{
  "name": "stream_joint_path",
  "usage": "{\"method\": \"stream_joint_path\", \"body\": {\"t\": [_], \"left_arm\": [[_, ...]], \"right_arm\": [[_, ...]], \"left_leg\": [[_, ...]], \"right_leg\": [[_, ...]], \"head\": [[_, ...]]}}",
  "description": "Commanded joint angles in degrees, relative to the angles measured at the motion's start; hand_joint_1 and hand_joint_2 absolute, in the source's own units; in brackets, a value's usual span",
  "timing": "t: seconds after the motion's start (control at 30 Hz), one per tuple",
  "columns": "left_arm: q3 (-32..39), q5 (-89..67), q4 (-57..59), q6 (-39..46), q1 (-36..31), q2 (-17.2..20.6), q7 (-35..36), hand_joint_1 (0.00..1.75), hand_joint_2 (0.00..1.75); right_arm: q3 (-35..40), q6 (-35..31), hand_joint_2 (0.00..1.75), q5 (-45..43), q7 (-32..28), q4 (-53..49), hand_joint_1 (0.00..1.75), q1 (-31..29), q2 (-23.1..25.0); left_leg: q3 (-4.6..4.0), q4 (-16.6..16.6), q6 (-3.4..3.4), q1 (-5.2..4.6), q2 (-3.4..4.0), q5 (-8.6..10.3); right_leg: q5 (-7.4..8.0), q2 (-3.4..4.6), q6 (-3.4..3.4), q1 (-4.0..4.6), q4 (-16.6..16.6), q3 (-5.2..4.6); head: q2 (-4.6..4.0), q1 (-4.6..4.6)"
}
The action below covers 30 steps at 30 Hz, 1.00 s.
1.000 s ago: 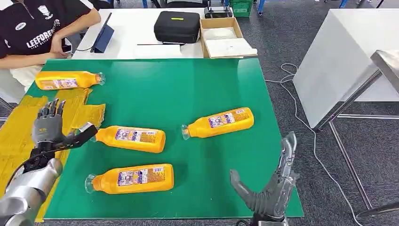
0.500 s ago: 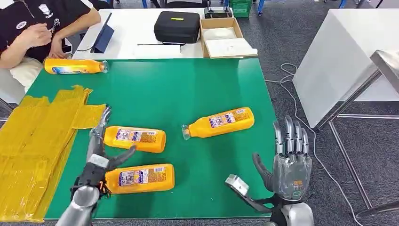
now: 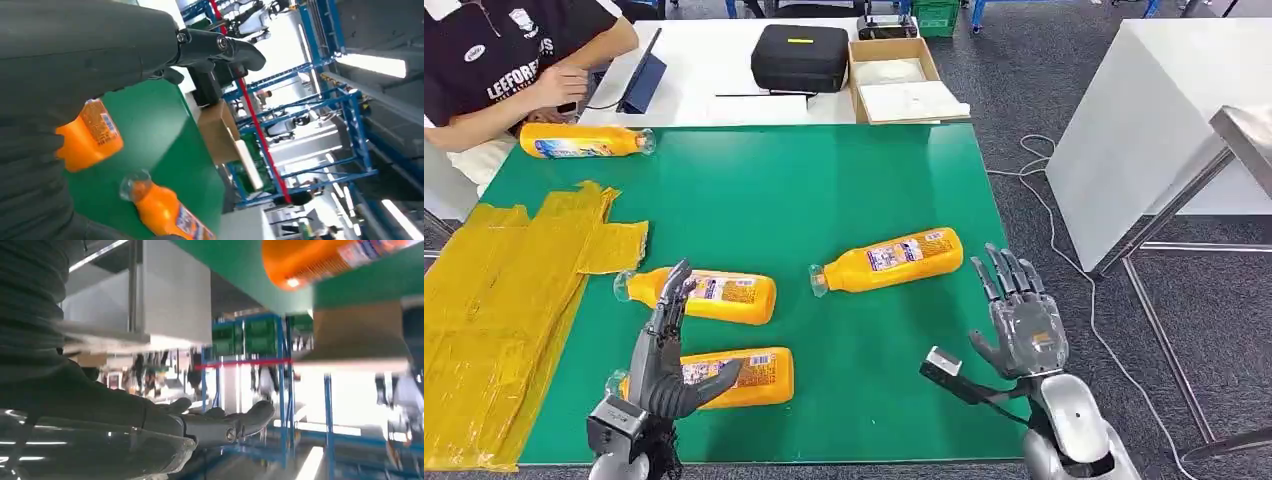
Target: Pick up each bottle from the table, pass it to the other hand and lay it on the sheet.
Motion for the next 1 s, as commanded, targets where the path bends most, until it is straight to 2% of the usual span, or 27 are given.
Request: {"method": "stream_joint_path", "body": {"t": [0.03,0.33,0.37,0.43,0.5,0.6,0.63,0.8,0.87,1.0], "left_arm": [[-4.8,3.5,-3.0,0.7,3.7,2.7,0.2,0.00,1.75],[-4.8,3.5,-3.0,0.7,3.7,2.7,0.2,0.00,1.75],[-4.8,3.5,-3.0,0.7,3.7,2.7,0.2,0.00,1.75],[-5.1,4.8,-1.1,0.2,2.6,3.0,0.2,0.00,1.75],[-5.8,5.9,-0.1,0.2,1.7,3.3,0.2,0.00,1.75],[-7.0,7.1,2.1,-0.5,0.2,3.3,0.2,0.00,1.75],[-7.3,7.2,2.7,-0.6,-0.1,3.1,0.2,0.00,1.75],[-7.8,8.0,6.4,-1.4,-2.0,2.3,0.2,0.00,1.75],[-7.6,8.3,7.6,-1.6,-2.4,2.0,0.2,0.00,1.75],[-7.6,8.2,8.2,-2.1,-2.7,1.7,0.2,0.00,1.75]], "right_arm": [[6.2,-1.0,1.75,-5.0,-3.5,29.0,0.00,-16.7,-2.5],[6.2,-1.0,1.75,-5.0,-3.5,29.0,0.00,-16.7,-2.5],[6.2,-1.0,1.75,-5.0,-3.5,29.0,0.00,-16.7,-2.5],[6.9,-1.7,1.75,-6.0,-3.6,32.7,0.00,-18.8,-1.3],[7.2,-4.3,1.75,-5.8,-2.1,39.9,0.00,-23.2,1.0],[5.3,-9.4,1.75,-5.4,4.0,48.4,0.00,-28.8,4.1],[4.8,-11.1,1.75,-5.1,5.4,49.4,0.00,-29.6,4.5],[4.8,-15.7,1.75,-1.9,9.1,54.1,0.00,-31.6,6.5],[5.0,-16.4,1.75,-0.1,12.1,55.8,0.00,-33.4,7.4],[2.9,-16.7,1.75,-0.6,14.2,57.2,0.00,-36.5,8.8]], "left_leg": [[0.19,-0.1,-0.15,0.06,0.24,-0.01],[0.06,0.0,-0.04,0.00,-0.09,0.03],[0.15,0.0,-0.19,0.05,-0.04,0.00],[0.13,0.0,-0.13,0.01,-0.06,0.04],[0.09,0.0,-0.09,0.01,0.00,0.05],[0.08,0.0,-0.10,0.01,0.10,0.07],[0.08,0.0,-0.16,0.02,0.26,0.10],[0.09,-0.1,-0.06,0.00,-0.12,0.24],[0.06,0.0,-0.01,-0.01,-0.05,0.22],[0.02,0.0,-0.06,-0.05,0.01,0.22]], "right_leg": [[0.13,0.25,-0.07,0.05,-0.2,0.16],[0.04,-0.14,-0.01,0.01,0.0,0.04],[0.06,-0.10,-0.10,0.06,-0.1,0.13],[0.06,-0.12,-0.06,0.01,-0.1,0.11],[0.09,-0.05,-0.04,0.02,-0.1,0.06],[0.15,0.05,-0.05,0.02,-0.1,0.01],[0.23,0.21,-0.08,0.02,-0.1,-0.03],[0.17,-0.19,0.05,0.01,-0.1,0.06],[0.16,-0.12,0.10,0.00,0.0,0.01],[0.16,-0.07,0.08,-0.04,0.0,-0.05]], "head": [[0.00,-0.02],[0.00,-0.02],[0.00,-0.04],[0.00,-0.04],[0.00,-0.02],[0.00,-0.04],[0.00,-0.02],[0.00,-0.02],[0.00,-0.02],[0.00,-0.04]]}}
